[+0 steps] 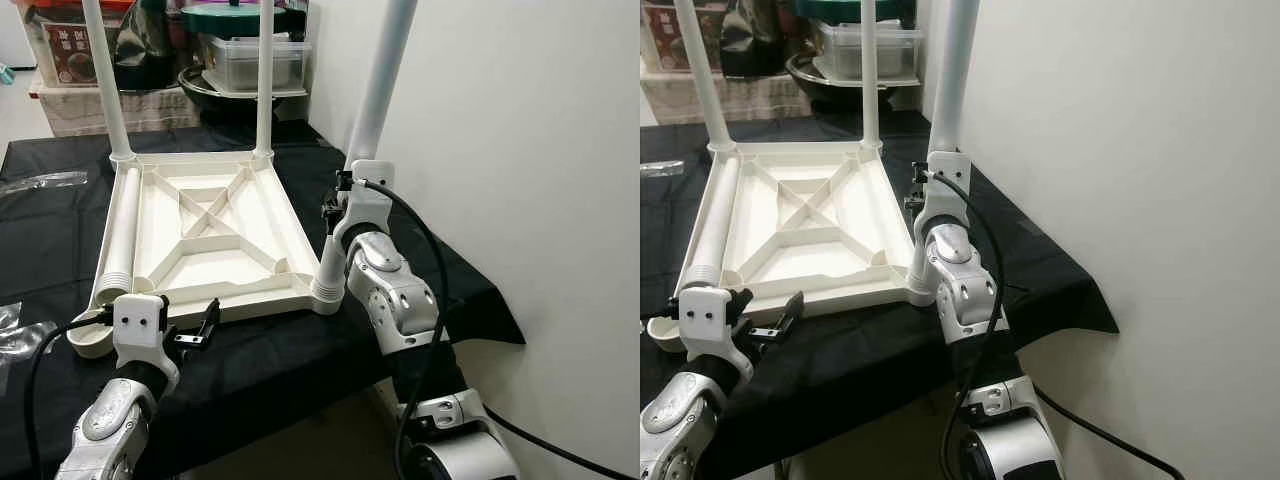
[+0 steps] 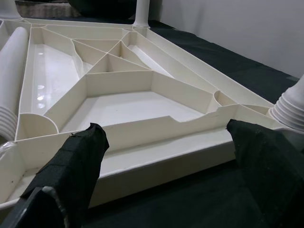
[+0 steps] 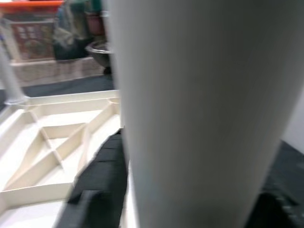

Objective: Building children table

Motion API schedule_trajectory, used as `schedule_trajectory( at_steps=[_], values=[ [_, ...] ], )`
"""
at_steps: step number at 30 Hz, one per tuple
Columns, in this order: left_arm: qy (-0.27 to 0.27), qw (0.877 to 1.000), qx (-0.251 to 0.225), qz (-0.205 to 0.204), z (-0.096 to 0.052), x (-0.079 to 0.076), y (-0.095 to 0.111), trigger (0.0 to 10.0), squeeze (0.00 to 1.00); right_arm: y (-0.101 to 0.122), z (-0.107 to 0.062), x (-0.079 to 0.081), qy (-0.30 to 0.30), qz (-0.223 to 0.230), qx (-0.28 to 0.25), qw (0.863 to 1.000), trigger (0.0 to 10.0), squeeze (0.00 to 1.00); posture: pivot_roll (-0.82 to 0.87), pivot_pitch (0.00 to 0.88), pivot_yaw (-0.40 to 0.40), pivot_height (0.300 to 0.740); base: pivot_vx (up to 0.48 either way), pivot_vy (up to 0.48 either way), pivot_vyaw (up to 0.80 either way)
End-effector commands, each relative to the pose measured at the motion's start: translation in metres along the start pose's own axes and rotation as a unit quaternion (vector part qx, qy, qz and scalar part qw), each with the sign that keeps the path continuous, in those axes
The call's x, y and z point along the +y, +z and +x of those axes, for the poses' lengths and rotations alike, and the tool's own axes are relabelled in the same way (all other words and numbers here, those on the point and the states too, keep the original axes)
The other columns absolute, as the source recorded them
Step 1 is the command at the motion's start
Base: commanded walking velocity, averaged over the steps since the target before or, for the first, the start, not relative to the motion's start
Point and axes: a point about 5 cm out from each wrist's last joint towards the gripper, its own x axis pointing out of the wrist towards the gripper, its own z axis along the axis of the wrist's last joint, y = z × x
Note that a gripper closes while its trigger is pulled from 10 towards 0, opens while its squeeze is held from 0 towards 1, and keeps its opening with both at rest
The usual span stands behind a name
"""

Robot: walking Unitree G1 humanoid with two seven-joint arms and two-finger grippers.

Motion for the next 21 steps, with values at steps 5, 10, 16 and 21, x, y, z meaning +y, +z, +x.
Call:
schedule_trajectory(
  at_steps=[5, 10, 16, 21],
  values=[
    [-0.003, 1.0, 0.003, 0.0, 0.002, -0.003, -0.003, 10.0, 0.0, -0.008, -0.009, 0.011, 0.02, 0.033, 0.0, 0.999, 10.0, 1.0, 0.06, 0.0, -0.131, 0.74, 0.0, 0.0, 0.0],
    [-0.003, 1.0, 0.003, 0.0, 0.002, -0.003, -0.003, 10.0, 0.0, -0.001, -0.01, 0.012, 0.028, 0.037, -0.016, 0.999, 10.0, 1.0, 0.06, 0.0, -0.13, 0.74, 0.0, 0.0, 0.0],
    [-0.005, 1.0, 0.004, 0.0, 0.002, -0.003, -0.004, 10.0, 0.0, 0.003, -0.011, 0.007, 0.037, 0.03, -0.027, 0.999, 10.0, 1.0, 0.06, 0.0, -0.129, 0.74, 0.0, 0.0, 0.0],
    [-0.006, 1.0, 0.003, -0.001, 0.003, -0.003, -0.004, 10.0, 0.0, 0.005, -0.007, -0.007, 0.054, 0.012, -0.029, 0.998, 10.0, 1.0, 0.05, 0.0, -0.125, 0.74, 0.0, 0.0, 0.0]
  ],
)
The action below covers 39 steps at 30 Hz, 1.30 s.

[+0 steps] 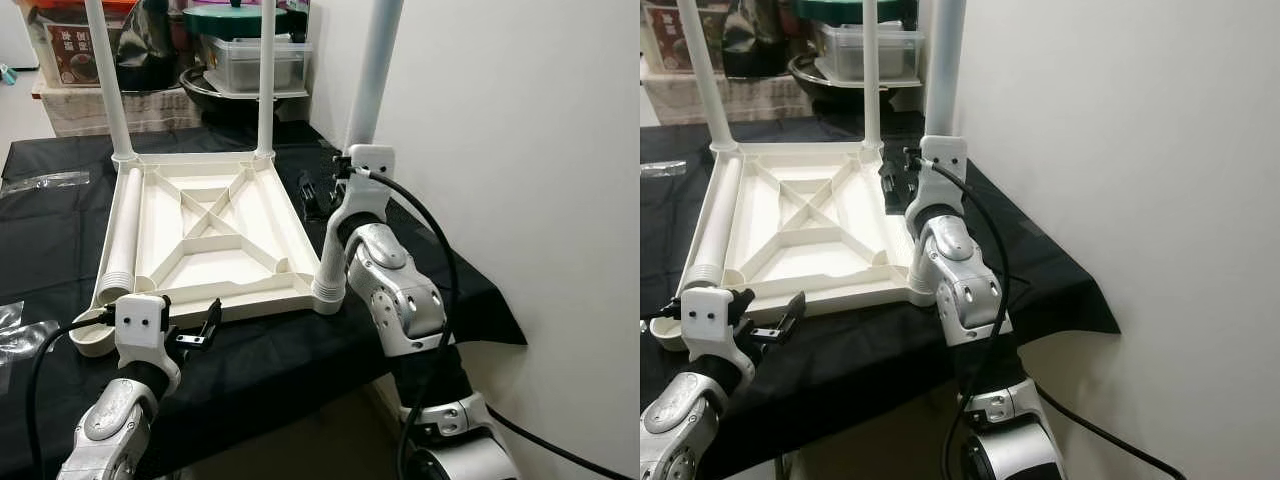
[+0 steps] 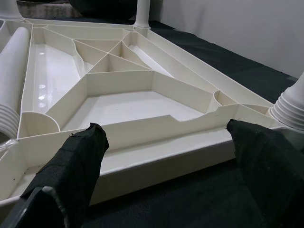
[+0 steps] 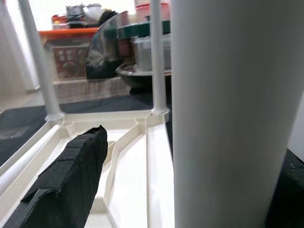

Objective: Building children table

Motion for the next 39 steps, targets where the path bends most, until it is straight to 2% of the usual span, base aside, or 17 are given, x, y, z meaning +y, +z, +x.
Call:
schedule_trajectory(
  at_steps=[1, 3, 4, 5, 6, 7, 8, 15, 20, 23, 27, 32, 36, 39],
  values=[
    [-0.006, 1.0, 0.003, 0.0, 0.003, -0.003, -0.003, 10.0, 0.0, -0.006, 0.001, -0.01, 0.009, 0.002, 0.009, 1.0, 10.0, 1.0, 0.05, 0.0, -0.127, 0.74, 0.0, 0.0, 0.0],
    [-0.005, 1.0, 0.003, 0.0, 0.003, -0.003, -0.004, 10.0, 0.0, -0.005, 0.002, -0.013, 0.012, -0.003, 0.01, 1.0, 10.0, 1.0, 0.05, 0.0, -0.127, 0.74, 0.0, 0.0, 0.0],
    [-0.005, 1.0, 0.004, 0.0, 0.003, -0.003, -0.004, 10.0, 0.0, -0.004, 0.004, -0.023, 0.011, -0.01, 0.016, 1.0, 10.0, 1.0, 0.05, 0.0, -0.127, 0.74, 0.0, 0.0, 0.0],
    [-0.005, 1.0, 0.004, 0.0, 0.003, -0.003, -0.004, 10.0, 0.0, -0.004, 0.004, -0.023, 0.011, -0.01, 0.016, 1.0, 10.0, 1.0, 0.05, 0.0, -0.127, 0.74, 0.0, 0.0, 0.0],
    [-0.005, 1.0, 0.004, 0.0, 0.002, -0.003, -0.005, 10.0, 0.0, -0.004, 0.005, -0.028, 0.009, -0.014, 0.018, 1.0, 10.0, 0.93, 0.05, 0.0, -0.127, 0.74, 0.0, 0.0, 0.0],
    [-0.005, 1.0, 0.005, -0.001, 0.002, -0.003, -0.005, 10.0, 0.0, -0.003, 0.006, -0.031, 0.009, -0.017, 0.018, 1.0, 10.0, 0.68, 0.05, 0.0, -0.126, 0.74, 0.0, 0.0, 0.0],
    [-0.005, 1.0, 0.005, -0.002, 0.002, -0.003, -0.005, 10.0, 0.0, -0.002, 0.006, -0.034, 0.01, -0.024, 0.018, 0.999, 10.0, 0.0, 0.05, 0.0, -0.124, 0.74, 0.0, 0.0, 0.0],
    [-0.009, 1.0, 0.005, -0.003, 0.003, -0.003, -0.005, 10.0, 0.0, 0.0, 0.006, -0.035, 0.039, -0.032, 0.017, 0.999, 10.0, 0.0, 0.05, 0.0, -0.119, 0.74, 0.0, 0.0, 0.0],
    [-0.009, 1.0, 0.006, -0.002, 0.002, -0.003, -0.005, 10.0, 0.0, 0.006, 0.007, -0.035, 0.086, -0.013, 0.004, 0.996, 10.0, 0.0, 0.05, 0.0, -0.118, 0.74, 0.0, 0.0, 0.0],
    [-0.009, 1.0, 0.007, -0.002, 0.002, -0.003, -0.006, 10.0, 0.0, 0.007, 0.008, -0.036, 0.092, -0.013, 0.002, 0.996, 10.0, 0.0, 0.05, 0.0, -0.118, 0.74, 0.0, 0.0, 0.0],
    [-0.01, 1.0, 0.007, -0.004, 0.001, -0.004, -0.006, 10.0, 0.0, 0.016, 0.015, -0.049, 0.102, -0.032, -0.007, 0.994, 10.0, 0.0, 0.05, 0.0, -0.119, 0.74, 0.0, 0.0, 0.0],
    [-0.009, 1.0, 0.007, -0.004, 0.001, -0.004, -0.006, 10.0, 0.0, 0.02, 0.019, -0.057, 0.111, -0.049, -0.01, 0.993, 10.0, 0.0, 0.05, 0.0, -0.122, 0.74, 0.0, 0.0, 0.0],
    [-0.009, 1.0, 0.007, -0.005, 0.001, -0.004, -0.006, 10.0, 0.0, 0.02, 0.019, -0.059, 0.115, -0.051, -0.012, 0.992, 10.0, 0.0, 0.05, 0.0, -0.122, 0.74, 0.0, 0.0, 0.0],
    [-0.009, 1.0, 0.007, -0.006, 0.0, -0.004, -0.006, 10.0, 0.0, 0.022, 0.02, -0.059, 0.143, -0.051, -0.014, 0.988, 10.0, 0.0, 0.05, 0.0, -0.123, 0.74, 0.0, 0.0, 0.0]
  ],
)
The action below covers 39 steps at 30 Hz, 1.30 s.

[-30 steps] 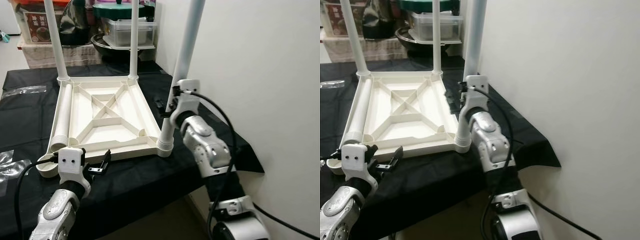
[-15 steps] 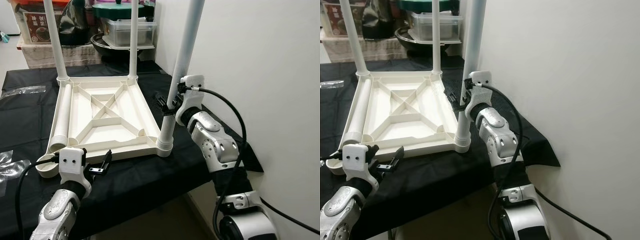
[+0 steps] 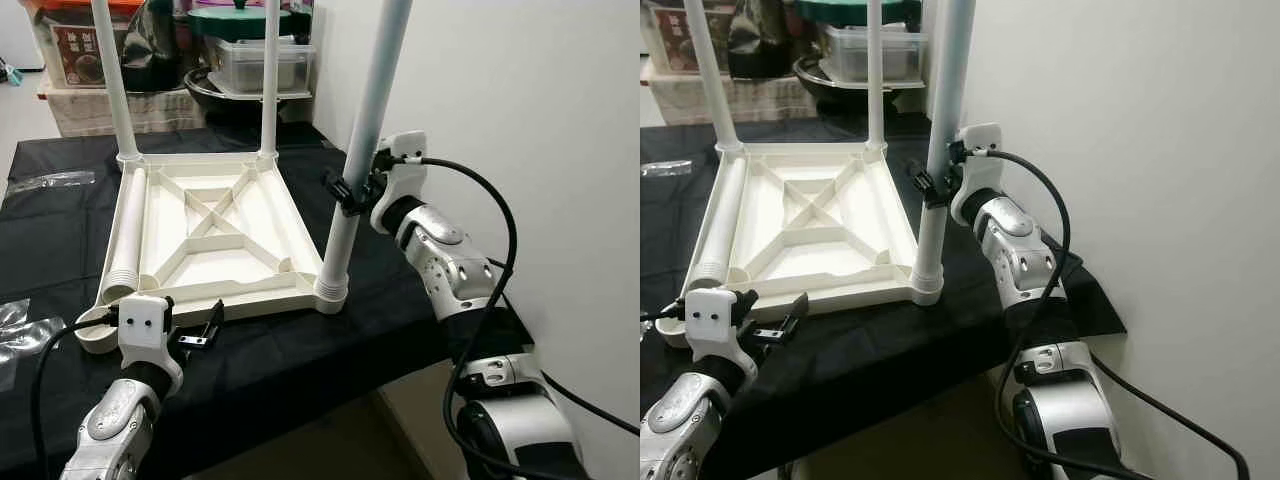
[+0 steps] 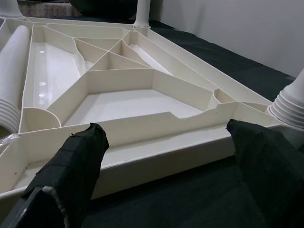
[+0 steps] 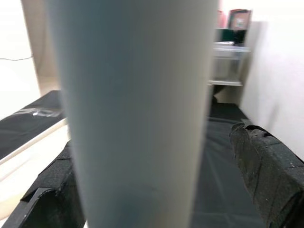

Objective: Building children table

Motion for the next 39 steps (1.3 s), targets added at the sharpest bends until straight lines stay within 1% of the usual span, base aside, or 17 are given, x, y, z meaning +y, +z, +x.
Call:
schedule_trajectory(
  at_steps=[1, 8, 9, 10, 11, 12, 13, 14, 17, 21, 30, 34, 35, 36, 37, 38, 39],
  values=[
    [-0.004, 1.0, 0.005, -0.004, -0.001, -0.003, -0.004, 10.0, 0.0, 0.003, 0.001, -0.002, 0.028, -0.003, -0.006, 1.0, 10.0, 0.0, 0.05, 0.0, -0.123, 0.74, 0.0, 0.0, 0.0],
    [-0.004, 1.0, 0.004, -0.004, -0.001, -0.003, -0.003, 10.0, 0.0, 0.001, 0.004, -0.007, 0.046, -0.006, 0.0, 0.999, 10.0, 0.0, 0.05, 0.0, -0.126, 0.74, 0.0, 0.0, 0.0],
    [-0.004, 1.0, 0.004, -0.004, -0.001, -0.003, -0.003, 10.0, 0.0, 0.0, 0.004, -0.009, 0.048, -0.01, 0.004, 0.999, 5.4, 0.0, 0.05, 0.0, -0.126, 0.74, 0.0, 0.0, 0.0],
    [-0.004, 1.0, 0.004, -0.004, -0.001, -0.003, -0.004, 10.0, 0.0, -0.001, 0.005, -0.011, 0.048, -0.011, 0.006, 0.999, 4.7, 0.0, 0.06, 0.0, -0.128, 0.74, 0.0, 0.0, 0.0],
    [-0.004, 1.0, 0.004, -0.004, -0.001, -0.003, -0.004, 10.0, 0.0, -0.001, 0.005, -0.011, 0.048, -0.011, 0.006, 0.999, 4.7, 0.0, 0.06, 0.0, -0.128, 0.74, 0.0, 0.0, 0.0],
    [-0.004, 1.0, 0.005, -0.004, -0.001, -0.003, -0.004, 10.0, 0.0, -0.002, 0.005, -0.012, 0.05, -0.016, 0.008, 0.999, 3.3, 0.0, 0.06, 0.0, -0.128, 0.74, 0.0, 0.0, 0.0],
    [-0.004, 1.0, 0.005, -0.004, 0.0, -0.004, -0.004, 10.0, 0.0, -0.003, 0.006, -0.013, 0.052, -0.019, 0.01, 0.998, 3.3, 0.0, 0.06, 0.0, -0.128, 0.74, 0.0, 0.0, 0.0],
    [-0.004, 1.0, 0.005, -0.004, -0.001, -0.004, -0.004, 10.0, 0.0, -0.005, 0.006, -0.016, 0.051, -0.017, 0.014, 0.998, 0.0, 0.0, 0.06, 0.0, -0.128, 0.74, 0.0, 0.0, 0.0],
    [-0.004, 1.0, 0.005, -0.004, -0.001, -0.003, -0.003, 10.0, 0.0, -0.011, 0.005, -0.024, 0.046, -0.015, 0.023, 0.999, 0.0, 0.0, 0.06, 0.0, -0.13, 0.74, 0.0, 0.0, 0.0],
    [-0.003, 1.0, 0.004, -0.004, -0.002, -0.003, -0.003, 10.0, 0.0, -0.013, 0.005, -0.026, 0.046, -0.012, 0.027, 0.998, 0.0, 0.0, 0.06, 0.0, -0.13, 0.74, 0.0, 0.0, 0.0],
    [-0.004, 1.0, 0.005, -0.003, -0.003, -0.003, -0.002, 10.0, 0.0, -0.021, 0.007, -0.022, 0.055, 0.011, 0.03, 0.998, 0.0, 0.0, 0.07, 0.0, -0.128, 0.74, 0.0, 0.0, 0.0],
    [-0.004, 1.0, 0.005, -0.001, -0.003, -0.002, -0.002, 10.0, 0.0, -0.028, 0.009, -0.02, 0.016, 0.025, 0.046, 0.999, 0.0, 0.0, 0.07, 0.0, -0.128, 0.74, 0.0, 0.0, 0.0],
    [-0.003, 1.0, 0.005, -0.001, -0.002, -0.002, -0.002, 10.0, 0.0, -0.039, 0.01, -0.019, -0.046, 0.028, 0.069, 0.996, 0.0, 0.0, 0.06, 0.0, -0.123, 0.74, 0.0, 0.0, 0.0],
    [-0.003, 1.0, 0.005, -0.001, -0.002, -0.002, -0.002, 10.0, 0.0, -0.041, 0.011, -0.019, -0.061, 0.027, 0.075, 0.995, 0.0, 0.0, 0.06, 0.0, -0.123, 0.74, 0.0, 0.0, 0.0],
    [-0.004, 1.0, 0.006, -0.002, -0.002, -0.003, -0.003, 10.0, 0.0, -0.053, 0.009, -0.02, -0.117, 0.022, 0.099, 0.988, 0.0, 0.0, 0.06, 0.0, -0.123, 0.74, 0.0, 0.0, 0.0],
    [-0.004, 1.0, 0.006, -0.002, -0.002, -0.003, -0.003, 10.0, 0.0, -0.053, 0.009, -0.02, -0.117, 0.022, 0.099, 0.988, 0.0, 0.0, 0.06, 0.0, -0.123, 0.74, 0.0, 0.0, 0.0],
    [-0.004, 1.0, 0.007, -0.002, -0.001, -0.003, -0.003, 10.0, 0.0, -0.06, 0.008, -0.02, -0.153, 0.017, 0.114, 0.981, 0.0, 0.0, 0.06, 0.0, -0.123, 0.74, 0.0, 0.0, 0.0]
  ],
)
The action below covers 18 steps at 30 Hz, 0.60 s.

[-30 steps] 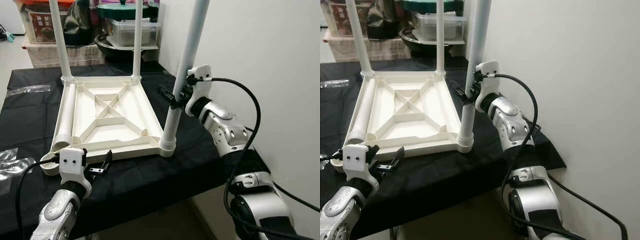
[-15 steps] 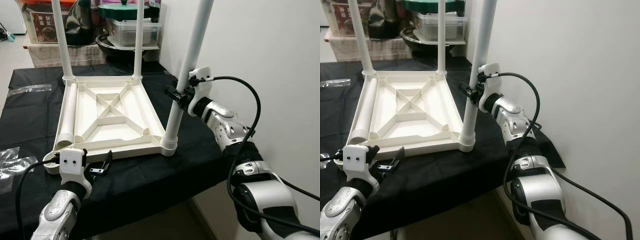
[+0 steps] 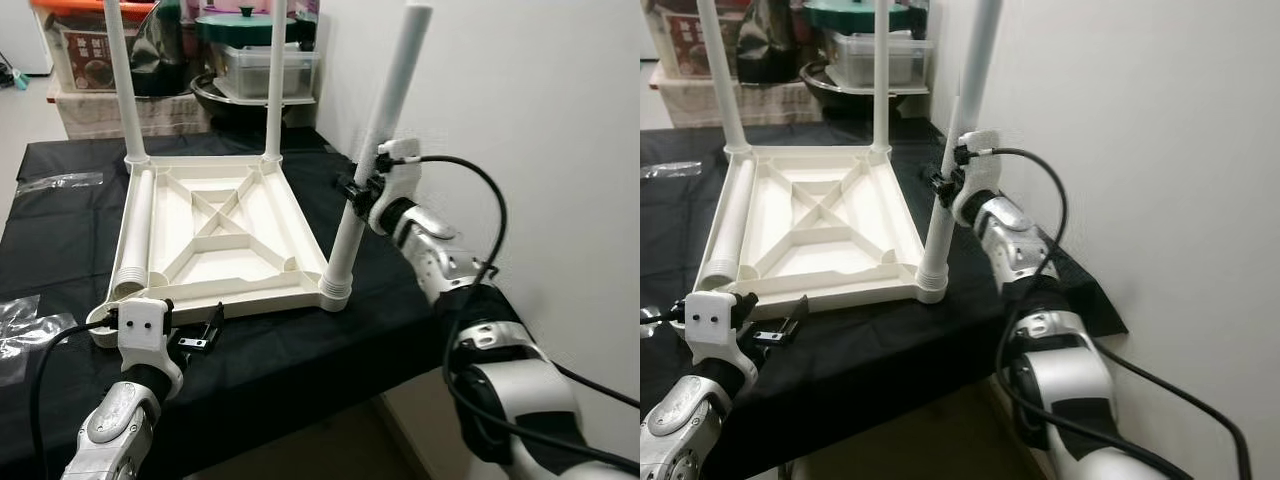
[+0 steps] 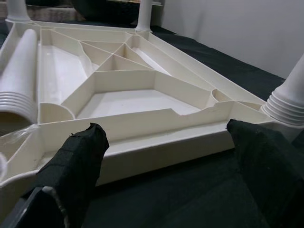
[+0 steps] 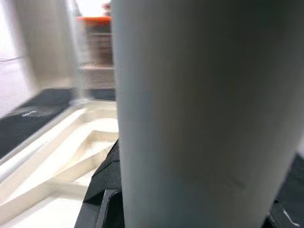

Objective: Building children table

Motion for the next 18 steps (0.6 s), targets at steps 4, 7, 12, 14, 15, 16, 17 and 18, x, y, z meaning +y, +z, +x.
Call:
schedule_trajectory(
  at_steps=[4, 7, 12, 14, 15, 16, 17, 18],
  values=[
    [-0.007, 1.0, 0.003, 0.0, 0.002, -0.005, -0.001, 10.0, 0.0, -0.059, -0.01, -0.001, -0.176, -0.008, 0.101, 0.979, 0.0, 0.0, 0.07, 0.0, -0.125, 0.74, 0.0, 0.0, 0.0],
    [-0.006, 1.0, 0.003, 0.002, 0.002, -0.003, -0.001, 10.0, 0.0, -0.068, -0.007, 0.03, -0.202, 0.007, 0.111, 0.973, 0.0, 0.0, 0.07, 0.0, -0.128, 0.74, 0.0, 0.0, 0.0],
    [-0.005, 1.0, 0.004, 0.003, 0.002, -0.003, -0.001, 10.0, 0.0, -0.067, -0.005, 0.055, -0.202, 0.013, 0.11, 0.973, 0.0, 0.0, 0.07, 0.0, -0.137, 0.74, 0.0, 0.0, 0.0],
    [-0.003, 1.0, 0.003, 0.002, 0.002, -0.004, -0.001, 10.0, 0.0, -0.065, -0.002, 0.07, -0.201, 0.019, 0.109, 0.973, 0.0, 0.0, 0.07, 0.0, -0.142, 0.74, 0.0, 0.0, 0.0],
    [-0.003, 1.0, 0.003, 0.002, 0.002, -0.004, -0.001, 10.0, 0.0, -0.065, -0.002, 0.07, -0.201, 0.019, 0.109, 0.973, 0.0, 0.0, 0.07, 0.0, -0.142, 0.74, 0.0, 0.0, 0.0],
    [-0.003, 1.0, 0.003, 0.001, 0.002, -0.005, -0.001, 10.0, 0.0, -0.063, -0.001, 0.07, -0.205, 0.02, 0.106, 0.973, 0.0, 0.0, 0.07, 0.0, -0.142, 0.74, 0.0, 0.0, 0.0],
    [-0.003, 1.0, 0.003, 0.001, 0.002, -0.005, -0.001, 10.0, 0.0, -0.063, -0.001, 0.07, -0.205, 0.02, 0.106, 0.973, 0.0, 0.0, 0.07, 0.0, -0.142, 0.74, 0.0, 0.0, 0.0],
    [-0.003, 1.0, 0.003, 0.001, 0.002, -0.005, -0.001, 10.0, 0.0, -0.063, -0.001, 0.07, -0.205, 0.02, 0.106, 0.973, 0.0, 0.0, 0.07, 0.0, -0.142, 0.74, 0.0, 0.0, 0.0]
  ],
)
